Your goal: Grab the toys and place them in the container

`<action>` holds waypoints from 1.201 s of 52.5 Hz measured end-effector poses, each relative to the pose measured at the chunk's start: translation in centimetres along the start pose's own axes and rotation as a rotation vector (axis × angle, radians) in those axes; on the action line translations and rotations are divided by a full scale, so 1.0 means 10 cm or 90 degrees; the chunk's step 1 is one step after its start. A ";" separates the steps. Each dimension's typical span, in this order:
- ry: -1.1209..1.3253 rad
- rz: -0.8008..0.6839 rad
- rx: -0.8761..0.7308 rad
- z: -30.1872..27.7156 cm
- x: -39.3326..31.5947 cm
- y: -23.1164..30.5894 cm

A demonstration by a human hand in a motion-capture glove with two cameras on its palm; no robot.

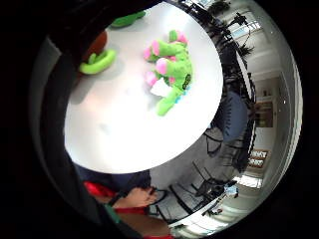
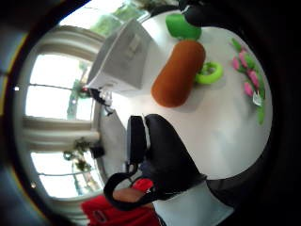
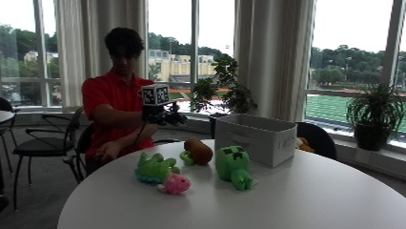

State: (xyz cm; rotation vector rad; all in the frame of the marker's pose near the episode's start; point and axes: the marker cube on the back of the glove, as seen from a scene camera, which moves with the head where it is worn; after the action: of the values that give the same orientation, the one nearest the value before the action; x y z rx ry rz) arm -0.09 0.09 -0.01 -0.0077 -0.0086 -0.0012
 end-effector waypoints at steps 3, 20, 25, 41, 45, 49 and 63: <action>-0.009 -0.001 -0.005 0.00 -0.02 0.02; -0.036 0.001 -0.019 0.01 -0.11 0.04; -0.026 -0.015 -0.005 0.02 -0.07 -0.01; -0.066 -0.005 -0.045 0.16 -0.25 -0.32; -0.075 -0.011 -0.056 0.21 -0.35 -0.39; -0.072 -0.010 -0.065 0.28 -0.45 -0.48; -0.071 0.024 -0.145 0.69 -0.70 -0.78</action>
State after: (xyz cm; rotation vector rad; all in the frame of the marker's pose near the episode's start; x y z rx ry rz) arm -7.19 -7.68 6.92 -0.2352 -0.1198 0.0358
